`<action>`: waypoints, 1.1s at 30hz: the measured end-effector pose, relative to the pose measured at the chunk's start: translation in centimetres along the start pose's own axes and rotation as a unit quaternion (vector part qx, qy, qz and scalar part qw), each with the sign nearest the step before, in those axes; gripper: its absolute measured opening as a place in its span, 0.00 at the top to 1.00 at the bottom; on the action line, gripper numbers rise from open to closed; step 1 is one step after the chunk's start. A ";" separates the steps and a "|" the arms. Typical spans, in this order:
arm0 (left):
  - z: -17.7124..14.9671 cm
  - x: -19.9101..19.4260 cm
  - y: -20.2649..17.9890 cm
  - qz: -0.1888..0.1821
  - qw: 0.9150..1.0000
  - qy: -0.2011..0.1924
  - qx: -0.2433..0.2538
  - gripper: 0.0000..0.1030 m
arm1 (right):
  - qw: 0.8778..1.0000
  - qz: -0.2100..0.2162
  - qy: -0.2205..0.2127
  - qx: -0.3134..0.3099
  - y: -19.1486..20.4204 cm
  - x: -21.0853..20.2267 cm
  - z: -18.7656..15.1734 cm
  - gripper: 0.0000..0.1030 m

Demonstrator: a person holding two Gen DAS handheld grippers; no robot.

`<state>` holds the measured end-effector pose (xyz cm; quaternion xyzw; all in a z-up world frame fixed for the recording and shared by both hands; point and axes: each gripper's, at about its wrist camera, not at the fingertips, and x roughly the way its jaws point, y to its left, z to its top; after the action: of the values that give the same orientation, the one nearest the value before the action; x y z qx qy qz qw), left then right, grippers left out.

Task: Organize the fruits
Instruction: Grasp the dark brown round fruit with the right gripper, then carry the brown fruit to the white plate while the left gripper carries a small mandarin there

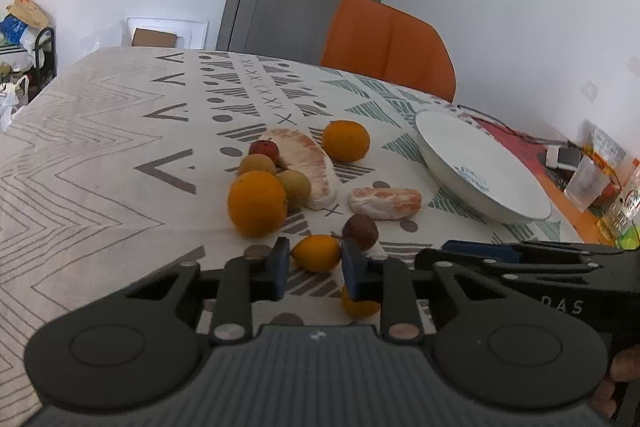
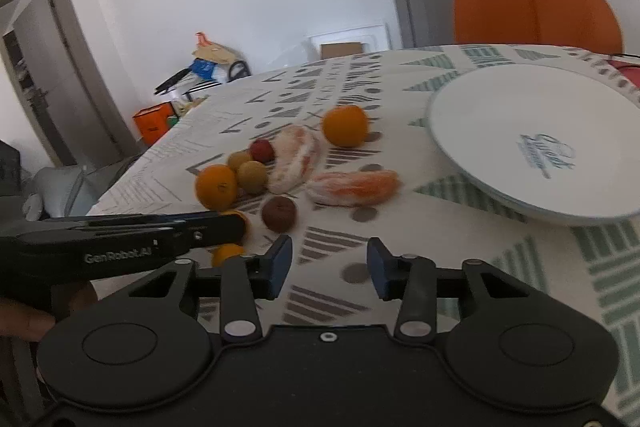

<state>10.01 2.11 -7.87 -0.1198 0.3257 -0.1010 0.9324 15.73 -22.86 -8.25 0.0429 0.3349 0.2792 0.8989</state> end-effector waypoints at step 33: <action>0.4 -0.1 1.0 0.057 0.998 -0.007 0.010 0.78 | 0.999 -0.002 -0.039 0.006 0.6 -0.8 -0.5 0.78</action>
<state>10.30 3.09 -7.83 -0.0920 0.3243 -0.0502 0.9401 14.66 -22.78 -8.02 0.0582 0.3012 0.2739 0.9115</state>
